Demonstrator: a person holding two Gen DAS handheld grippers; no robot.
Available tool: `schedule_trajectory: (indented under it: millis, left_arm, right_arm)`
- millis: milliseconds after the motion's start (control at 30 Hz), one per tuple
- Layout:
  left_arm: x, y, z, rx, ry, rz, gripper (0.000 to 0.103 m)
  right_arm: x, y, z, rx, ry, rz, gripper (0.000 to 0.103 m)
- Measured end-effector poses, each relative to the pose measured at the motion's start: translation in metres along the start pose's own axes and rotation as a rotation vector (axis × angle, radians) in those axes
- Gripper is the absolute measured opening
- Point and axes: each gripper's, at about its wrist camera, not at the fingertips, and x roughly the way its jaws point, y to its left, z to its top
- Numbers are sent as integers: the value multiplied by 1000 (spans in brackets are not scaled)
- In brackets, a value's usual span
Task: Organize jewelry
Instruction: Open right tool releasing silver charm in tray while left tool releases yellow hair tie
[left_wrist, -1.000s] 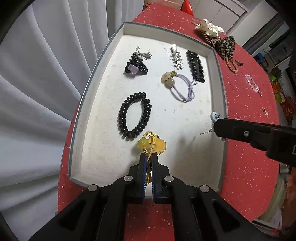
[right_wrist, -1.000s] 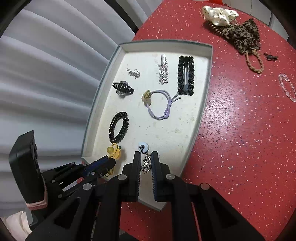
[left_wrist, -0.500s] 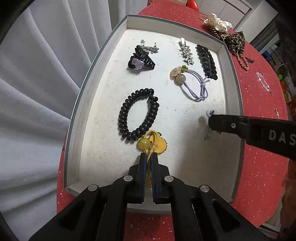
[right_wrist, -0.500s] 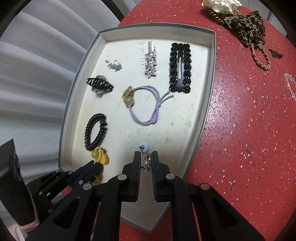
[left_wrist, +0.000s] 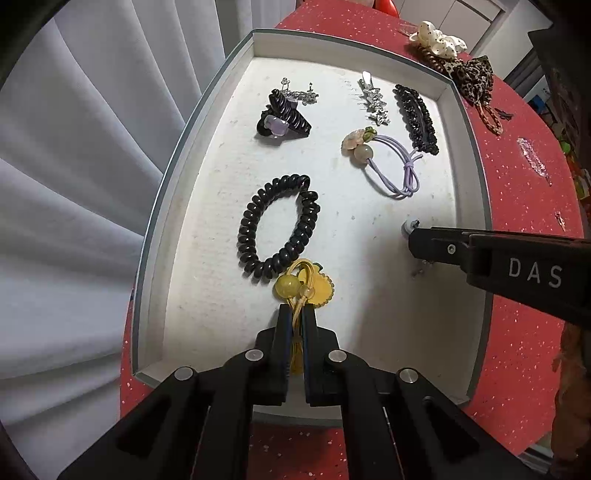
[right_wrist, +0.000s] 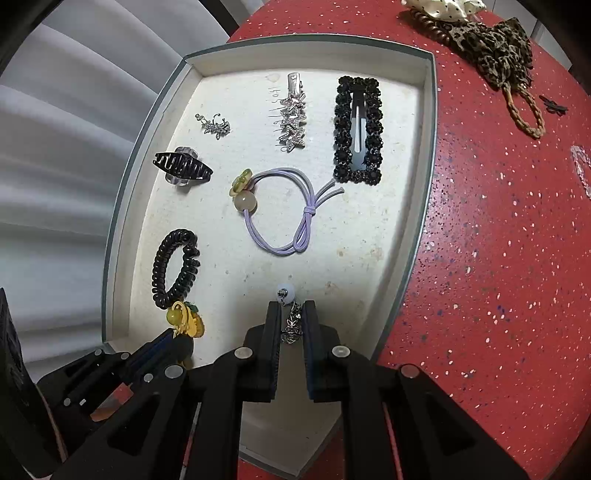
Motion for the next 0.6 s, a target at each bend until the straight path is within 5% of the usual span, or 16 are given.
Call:
schedule_trajectory:
  millis: [600]
  left_arm:
    - [5,-3,5,19,24,38,7]
  right_arm:
    - [2,-7,10,14,23,32,27]
